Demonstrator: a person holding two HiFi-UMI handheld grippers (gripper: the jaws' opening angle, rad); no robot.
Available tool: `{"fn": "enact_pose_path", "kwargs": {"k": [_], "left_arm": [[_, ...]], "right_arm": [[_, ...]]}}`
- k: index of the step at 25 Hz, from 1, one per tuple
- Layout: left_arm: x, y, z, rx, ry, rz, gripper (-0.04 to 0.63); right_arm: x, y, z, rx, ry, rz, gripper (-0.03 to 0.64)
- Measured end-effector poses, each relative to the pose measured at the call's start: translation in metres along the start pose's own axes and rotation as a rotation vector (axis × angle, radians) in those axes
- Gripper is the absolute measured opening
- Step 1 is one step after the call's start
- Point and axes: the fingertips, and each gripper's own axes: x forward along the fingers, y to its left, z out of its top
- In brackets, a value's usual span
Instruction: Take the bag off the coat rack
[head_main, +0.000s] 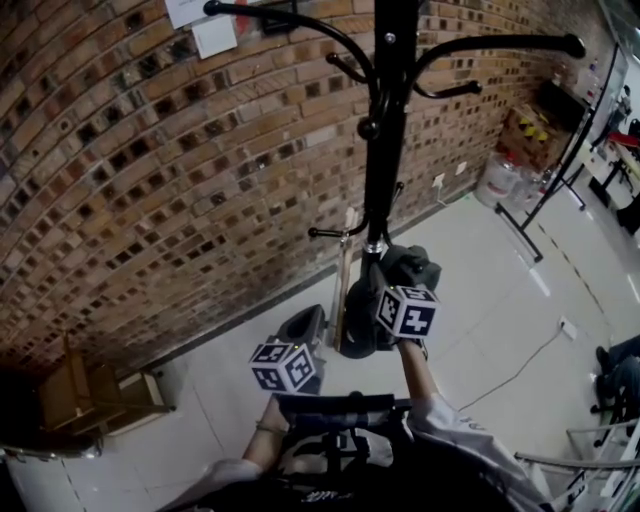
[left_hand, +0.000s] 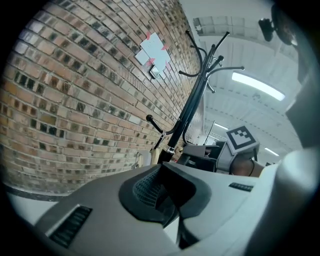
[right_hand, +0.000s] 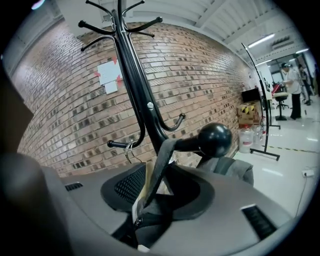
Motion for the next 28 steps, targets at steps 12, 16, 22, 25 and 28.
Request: {"fn": "enact_pose_path", "kwargs": {"k": [12,16,22,25,28], "left_arm": [[0.012,0.007,0.000,-0.013,0.007,0.027,0.008],[0.015,0.009,0.001,-0.013,0.004,0.025,0.008],[0.013,0.011,0.004,-0.014,0.005,0.036,0.008],[0.012,0.013,0.005,-0.013,0.002,0.039,0.008],[0.012,0.016,0.005,-0.020,0.002,0.038,0.008]], "right_arm": [[0.004,0.003,0.001,-0.186,0.008,0.031,0.087],[-0.004,0.007,0.004,-0.209,-0.040,0.097,0.072],[-0.018,0.009,0.015,-0.106,-0.087,0.144,0.052],[-0.031,0.008,0.020,-0.043,-0.116,0.165,0.048],[-0.045,0.009,0.025,0.042,-0.135,0.201,0.044]]}}
